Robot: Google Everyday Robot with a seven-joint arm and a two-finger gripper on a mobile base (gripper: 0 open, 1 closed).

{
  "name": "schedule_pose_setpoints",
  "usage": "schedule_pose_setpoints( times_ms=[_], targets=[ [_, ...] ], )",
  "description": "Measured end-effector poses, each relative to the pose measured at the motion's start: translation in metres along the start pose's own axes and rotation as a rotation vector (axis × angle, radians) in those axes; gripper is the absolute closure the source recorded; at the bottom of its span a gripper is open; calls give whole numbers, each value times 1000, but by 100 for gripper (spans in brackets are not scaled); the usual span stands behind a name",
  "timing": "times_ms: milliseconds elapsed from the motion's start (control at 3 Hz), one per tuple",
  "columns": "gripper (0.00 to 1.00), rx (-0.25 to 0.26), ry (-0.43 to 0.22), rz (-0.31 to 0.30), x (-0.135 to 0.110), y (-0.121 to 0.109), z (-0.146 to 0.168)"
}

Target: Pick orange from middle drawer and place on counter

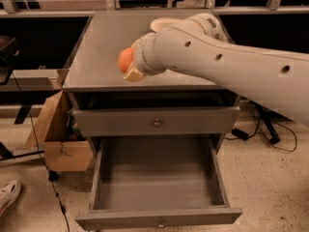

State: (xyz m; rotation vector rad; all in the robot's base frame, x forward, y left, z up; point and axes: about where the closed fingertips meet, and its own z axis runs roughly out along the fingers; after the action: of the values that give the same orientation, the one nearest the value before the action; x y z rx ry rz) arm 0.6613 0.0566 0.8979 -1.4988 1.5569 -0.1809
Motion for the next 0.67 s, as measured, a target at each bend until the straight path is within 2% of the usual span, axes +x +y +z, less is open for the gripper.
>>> schedule_pose_setpoints(
  times_ms=[333,667],
  targets=[
    [100,41,61,104,62,-26,17],
    [100,77,89,193,104,-43,32]
  ],
)
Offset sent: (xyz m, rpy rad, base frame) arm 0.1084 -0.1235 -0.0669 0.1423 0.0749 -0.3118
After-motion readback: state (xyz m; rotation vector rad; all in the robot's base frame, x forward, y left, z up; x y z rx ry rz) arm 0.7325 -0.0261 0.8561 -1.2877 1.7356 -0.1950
